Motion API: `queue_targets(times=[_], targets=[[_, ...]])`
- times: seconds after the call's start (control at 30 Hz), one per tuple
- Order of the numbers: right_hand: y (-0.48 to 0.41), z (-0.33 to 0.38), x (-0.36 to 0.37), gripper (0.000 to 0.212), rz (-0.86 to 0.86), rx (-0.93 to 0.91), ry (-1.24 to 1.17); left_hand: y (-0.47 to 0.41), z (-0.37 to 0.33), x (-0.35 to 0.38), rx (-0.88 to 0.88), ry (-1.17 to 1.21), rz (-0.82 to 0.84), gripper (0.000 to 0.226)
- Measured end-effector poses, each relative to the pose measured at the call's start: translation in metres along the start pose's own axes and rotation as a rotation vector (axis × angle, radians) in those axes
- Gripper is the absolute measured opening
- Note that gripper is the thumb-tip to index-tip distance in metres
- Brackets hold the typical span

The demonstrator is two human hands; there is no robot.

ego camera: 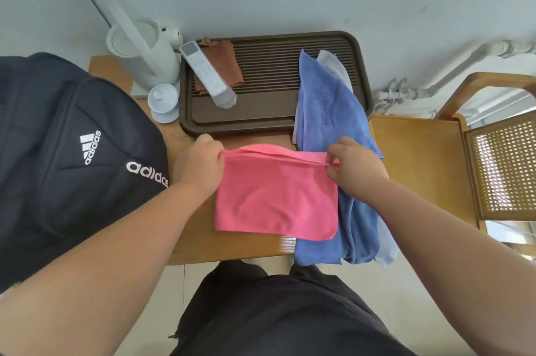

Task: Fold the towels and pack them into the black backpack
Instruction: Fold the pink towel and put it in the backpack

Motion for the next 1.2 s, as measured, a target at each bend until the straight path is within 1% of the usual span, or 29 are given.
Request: queue_targets(times=[0.07, 0.2, 0.3, 0.4, 0.5, 0.57, 0.63, 0.73, 0.8, 0.87, 0.9, 0.93, 0.97, 1.0, 1.07, 1.1, 1.13, 1.2], targets=[[0.024, -0.002, 0.011, 0.004, 0.06, -0.03, -0.08, 0.031, 0.008, 0.012, -0.001, -0.008, 0.053, 0.018], [0.056, -0.004, 0.033, 0.01, 0.166, -0.061, -0.103, 0.076, 0.015, 0.03, -0.002, -0.022, 0.142, 0.016], [0.068, -0.006, 0.045, 0.012, 0.189, -0.069, -0.103, 0.091, 0.014, 0.038, 0.016, -0.007, 0.174, 0.015], [0.079, -0.008, 0.055, 0.01, 0.219, -0.08, -0.102, 0.103, 0.014, 0.045, 0.047, -0.047, 0.214, 0.009], [0.089, -0.009, 0.063, 0.012, 0.235, -0.126, -0.088, 0.112, 0.015, 0.049, 0.052, -0.056, 0.207, 0.007], [0.094, -0.012, 0.068, 0.011, 0.244, -0.165, -0.055, 0.117, 0.017, 0.053, 0.053, -0.065, 0.21, 0.008], [0.099, -0.014, 0.075, 0.009, 0.265, -0.196, 0.025, 0.121, 0.021, 0.058, 0.062, -0.081, 0.247, 0.009], [0.103, -0.018, 0.083, 0.009, 0.304, -0.197, 0.147, 0.124, 0.025, 0.065, 0.083, -0.097, 0.304, 0.012], [0.104, -0.018, 0.087, 0.013, 0.349, -0.199, 0.205, 0.124, 0.024, 0.067, 0.082, -0.126, 0.372, 0.016], [0.105, -0.014, 0.085, 0.008, 0.364, -0.207, 0.239, 0.121, 0.022, 0.066, 0.066, -0.155, 0.432, 0.014], [0.104, -0.011, 0.084, 0.014, 0.334, -0.203, 0.233, 0.118, 0.021, 0.065, 0.055, -0.158, 0.444, 0.017], [0.102, -0.007, 0.081, 0.026, 0.276, -0.192, 0.203, 0.115, 0.02, 0.064, 0.042, -0.155, 0.444, 0.024], [0.099, -0.002, 0.078, 0.036, 0.185, -0.187, 0.151, 0.112, 0.019, 0.063, 0.037, -0.146, 0.42, 0.031], [0.093, 0.004, 0.076, 0.042, 0.069, -0.2, 0.096, 0.107, 0.016, 0.062, 0.05, -0.138, 0.366, 0.036], [0.081, 0.021, 0.076, 0.042, -0.133, -0.271, 0.029, 0.098, 0.007, 0.059, 0.11, -0.135, 0.217, 0.035], [0.075, 0.03, 0.079, 0.04, -0.188, -0.309, 0.02, 0.094, 0.001, 0.059, 0.129, -0.133, 0.165, 0.034], [0.068, 0.04, 0.086, 0.038, -0.204, -0.333, 0.024, 0.09, -0.005, 0.061, 0.13, -0.139, 0.153, 0.037], [0.056, 0.056, 0.103, 0.034, -0.175, -0.347, 0.046, 0.085, -0.012, 0.07, 0.096, -0.18, 0.225, 0.055]])
Point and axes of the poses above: each hand's wrist, its own y-axis away from the middle knuckle, its own x-axis out of the palm, z = x × y, the point moved 3 cm from there along -y, towards the middle knuckle, and after that the axes turned 9 degrees about -z, right-handed, at the moved point
